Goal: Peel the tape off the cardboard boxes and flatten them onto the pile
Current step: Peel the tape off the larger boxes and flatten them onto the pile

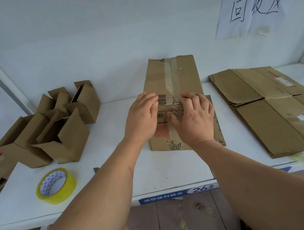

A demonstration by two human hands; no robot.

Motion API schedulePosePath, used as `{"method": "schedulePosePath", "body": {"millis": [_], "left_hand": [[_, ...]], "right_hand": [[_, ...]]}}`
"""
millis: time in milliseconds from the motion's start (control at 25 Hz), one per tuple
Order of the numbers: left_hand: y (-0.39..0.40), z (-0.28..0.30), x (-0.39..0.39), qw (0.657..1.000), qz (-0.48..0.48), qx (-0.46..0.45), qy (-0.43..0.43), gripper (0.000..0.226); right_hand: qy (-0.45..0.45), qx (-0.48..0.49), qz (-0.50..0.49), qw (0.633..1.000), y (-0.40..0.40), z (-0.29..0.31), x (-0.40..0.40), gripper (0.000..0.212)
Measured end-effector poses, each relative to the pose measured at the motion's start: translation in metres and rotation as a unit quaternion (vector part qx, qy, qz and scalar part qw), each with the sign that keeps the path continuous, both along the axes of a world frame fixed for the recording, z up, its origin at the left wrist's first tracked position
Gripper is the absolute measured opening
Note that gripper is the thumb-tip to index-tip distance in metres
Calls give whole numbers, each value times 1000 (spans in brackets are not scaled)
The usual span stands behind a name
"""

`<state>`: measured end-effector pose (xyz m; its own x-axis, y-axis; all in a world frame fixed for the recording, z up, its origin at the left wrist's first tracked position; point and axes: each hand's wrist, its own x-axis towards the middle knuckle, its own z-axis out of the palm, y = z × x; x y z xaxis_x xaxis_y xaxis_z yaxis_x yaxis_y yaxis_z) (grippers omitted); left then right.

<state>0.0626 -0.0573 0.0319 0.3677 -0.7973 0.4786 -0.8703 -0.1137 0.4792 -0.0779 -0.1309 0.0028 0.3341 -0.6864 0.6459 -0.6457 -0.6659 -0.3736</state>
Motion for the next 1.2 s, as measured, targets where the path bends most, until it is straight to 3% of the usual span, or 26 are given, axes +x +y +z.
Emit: {"method": "schedulePosePath", "body": {"millis": [120,200,440,1200], "left_hand": [[10,-8,4,991,-23,-10,-133,41],[9,-10,4,984,-15,-23,-174,45],[-1,-17,-9,991,25,-87,-97,44],[-9,-16,-17,993,43,-87,-72,51]], "right_hand": [[10,21,33,999,-6,3,-9,49],[40,29,62,997,-13,5,-18,51],[39,33,77,996,-18,5,-23,50],[12,73,132,988,-39,4,-45,56]]}}
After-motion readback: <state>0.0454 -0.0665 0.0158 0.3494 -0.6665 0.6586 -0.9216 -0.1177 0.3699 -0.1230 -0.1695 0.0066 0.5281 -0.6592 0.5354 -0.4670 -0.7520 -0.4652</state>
